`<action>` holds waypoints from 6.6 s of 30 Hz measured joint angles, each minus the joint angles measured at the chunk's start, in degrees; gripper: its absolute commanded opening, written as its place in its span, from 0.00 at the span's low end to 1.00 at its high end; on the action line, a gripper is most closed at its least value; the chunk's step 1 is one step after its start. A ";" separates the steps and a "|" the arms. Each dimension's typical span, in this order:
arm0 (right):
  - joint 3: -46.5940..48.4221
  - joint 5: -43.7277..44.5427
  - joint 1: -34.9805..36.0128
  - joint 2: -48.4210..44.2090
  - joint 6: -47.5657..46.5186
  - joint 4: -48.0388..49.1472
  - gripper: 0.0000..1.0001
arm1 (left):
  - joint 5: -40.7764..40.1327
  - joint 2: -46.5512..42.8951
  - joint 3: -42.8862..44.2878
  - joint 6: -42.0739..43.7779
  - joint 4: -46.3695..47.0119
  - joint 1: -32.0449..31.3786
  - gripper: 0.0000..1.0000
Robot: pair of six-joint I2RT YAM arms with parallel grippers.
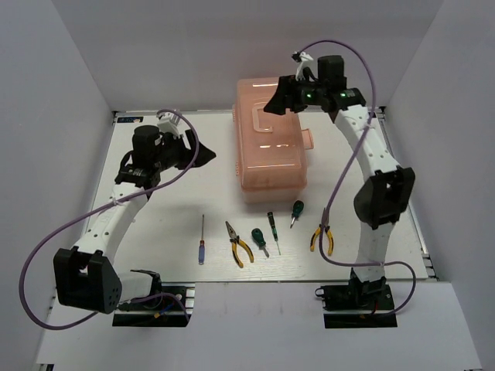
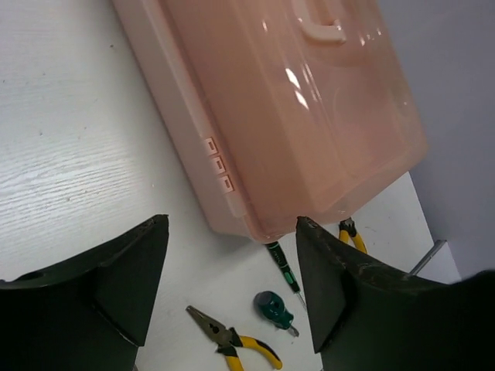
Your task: Sort the tools into containers
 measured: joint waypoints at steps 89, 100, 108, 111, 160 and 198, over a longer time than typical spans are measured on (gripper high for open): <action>-0.48 6.43 6.75 8.17 35.36 10.27 0.68 | -5.18 37.62 37.81 2.54 4.04 -15.08 0.77; -1.75 7.10 2.25 5.16 31.10 9.33 0.74 | -12.39 40.96 42.25 2.03 1.66 -17.03 0.62; -6.67 15.69 -7.54 -3.96 22.01 6.10 0.74 | -13.20 41.81 43.43 -1.68 0.85 -17.46 0.10; -10.45 15.26 -11.17 -4.90 19.39 6.21 0.74 | -13.84 42.77 46.29 -1.79 -1.51 -17.55 0.00; -10.19 -2.64 -21.33 13.86 7.21 1.01 0.00 | -28.70 31.10 47.84 -3.06 -27.04 -5.46 0.04; -37.27 3.69 -25.92 -17.35 -26.91 -10.47 0.62 | -7.80 -10.25 11.37 7.80 -37.31 -13.05 0.41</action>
